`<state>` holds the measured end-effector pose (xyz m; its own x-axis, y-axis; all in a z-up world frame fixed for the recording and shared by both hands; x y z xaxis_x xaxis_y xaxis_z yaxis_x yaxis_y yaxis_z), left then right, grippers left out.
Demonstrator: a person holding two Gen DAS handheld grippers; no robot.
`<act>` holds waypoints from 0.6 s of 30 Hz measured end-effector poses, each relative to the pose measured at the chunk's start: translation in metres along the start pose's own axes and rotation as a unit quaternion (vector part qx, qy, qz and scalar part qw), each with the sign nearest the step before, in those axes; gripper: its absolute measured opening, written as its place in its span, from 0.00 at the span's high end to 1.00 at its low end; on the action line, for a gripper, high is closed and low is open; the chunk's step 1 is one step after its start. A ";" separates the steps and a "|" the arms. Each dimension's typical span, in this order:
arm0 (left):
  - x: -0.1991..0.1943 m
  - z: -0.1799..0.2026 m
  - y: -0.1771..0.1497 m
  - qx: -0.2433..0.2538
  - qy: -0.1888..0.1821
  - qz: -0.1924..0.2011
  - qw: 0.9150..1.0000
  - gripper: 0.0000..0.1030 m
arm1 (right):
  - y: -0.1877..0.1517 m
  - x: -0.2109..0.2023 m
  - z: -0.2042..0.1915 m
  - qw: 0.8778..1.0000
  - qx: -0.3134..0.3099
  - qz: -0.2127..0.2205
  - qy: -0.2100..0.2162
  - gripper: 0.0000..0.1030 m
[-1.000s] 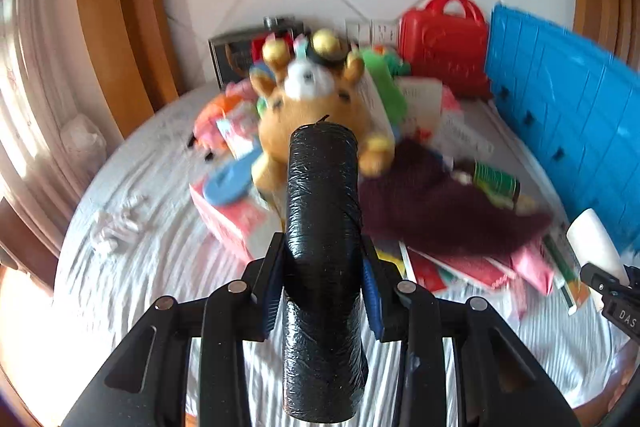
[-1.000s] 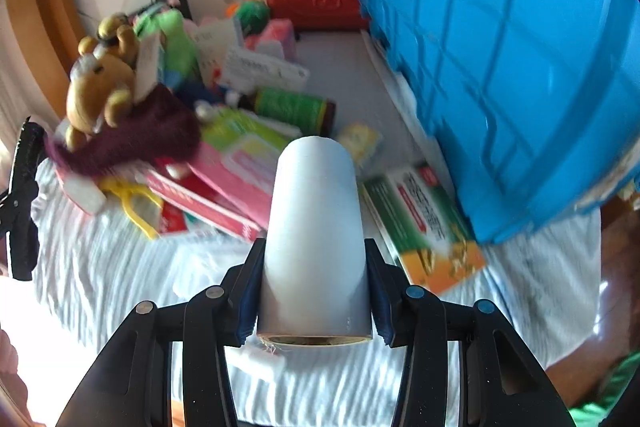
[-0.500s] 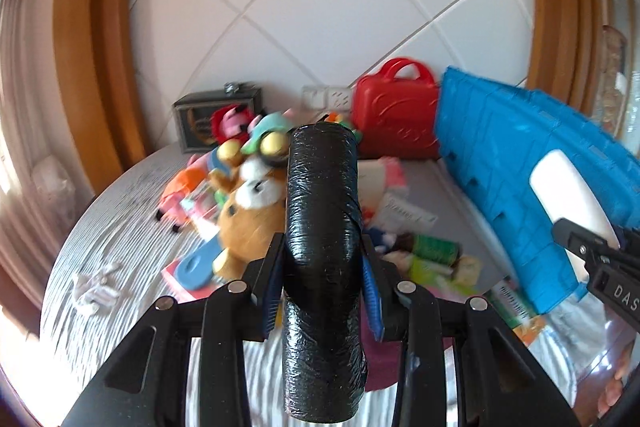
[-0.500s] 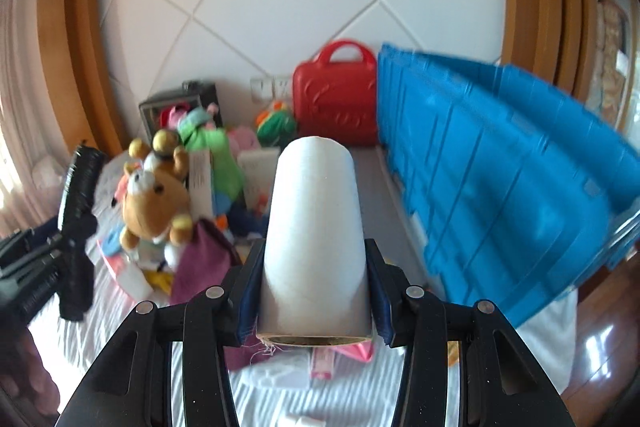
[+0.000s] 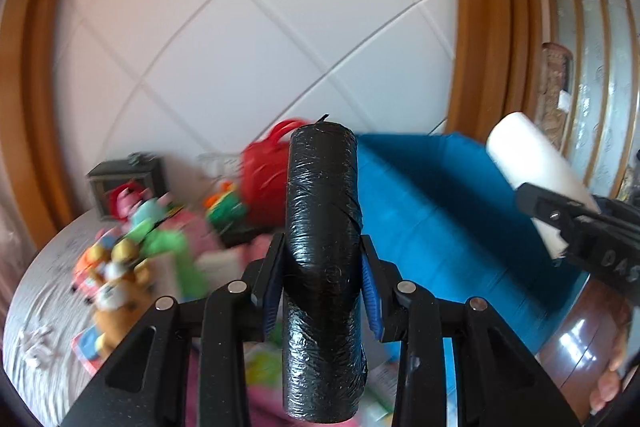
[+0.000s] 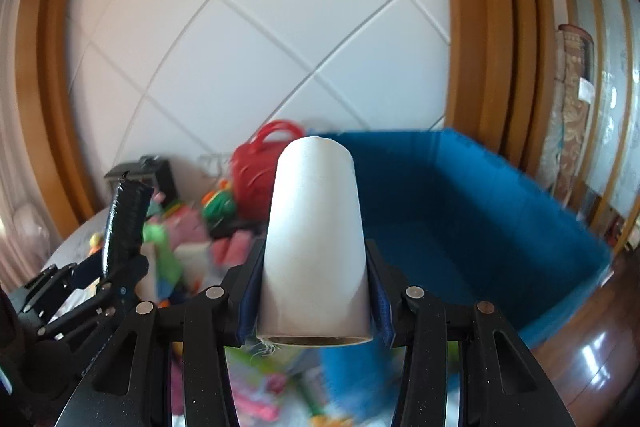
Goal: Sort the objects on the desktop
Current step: 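Lift the black tube and white paper roll and carry both over the crate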
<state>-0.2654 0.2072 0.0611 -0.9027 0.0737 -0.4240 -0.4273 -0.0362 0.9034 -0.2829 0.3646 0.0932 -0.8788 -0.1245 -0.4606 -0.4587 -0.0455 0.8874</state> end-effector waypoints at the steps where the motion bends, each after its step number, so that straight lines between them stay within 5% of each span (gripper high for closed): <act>1: 0.007 0.019 0.014 -0.003 -0.003 0.001 1.000 0.67 | 0.015 0.006 0.023 1.000 -0.002 0.001 0.000 0.56; 6: 0.058 0.107 0.081 -0.016 -0.018 -0.008 1.000 0.67 | 0.067 0.055 0.114 0.999 -0.029 -0.018 -0.022 0.56; 10: 0.117 0.160 0.113 -0.035 -0.029 -0.044 0.998 0.67 | 0.080 0.120 0.175 0.996 -0.042 -0.074 -0.028 0.56; 14: 0.194 0.199 0.104 -0.025 -0.016 -0.124 0.992 0.67 | 0.054 0.191 0.217 0.986 -0.051 -0.151 -0.038 0.56; 18: 0.267 0.212 0.057 -0.007 0.038 -0.223 0.974 0.67 | 0.001 0.250 0.248 0.967 -0.041 -0.249 -0.036 0.56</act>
<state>-0.5202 0.4359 0.0126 -0.6274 0.0122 -0.7786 -0.7785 -0.0316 0.6268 -0.5359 0.5792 -0.0254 -0.5603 0.0012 -0.8283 -0.8177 -0.1603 0.5529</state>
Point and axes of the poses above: each gripper's, at about its wrist camera, not at the fingertips, and x roughly the way its jaws point, z to its right, y to its top, the point moved 6 cm from there along x, roughly the way its jaws point, and after that the axes turned 2 degrees about y, right-handed, at the moved point
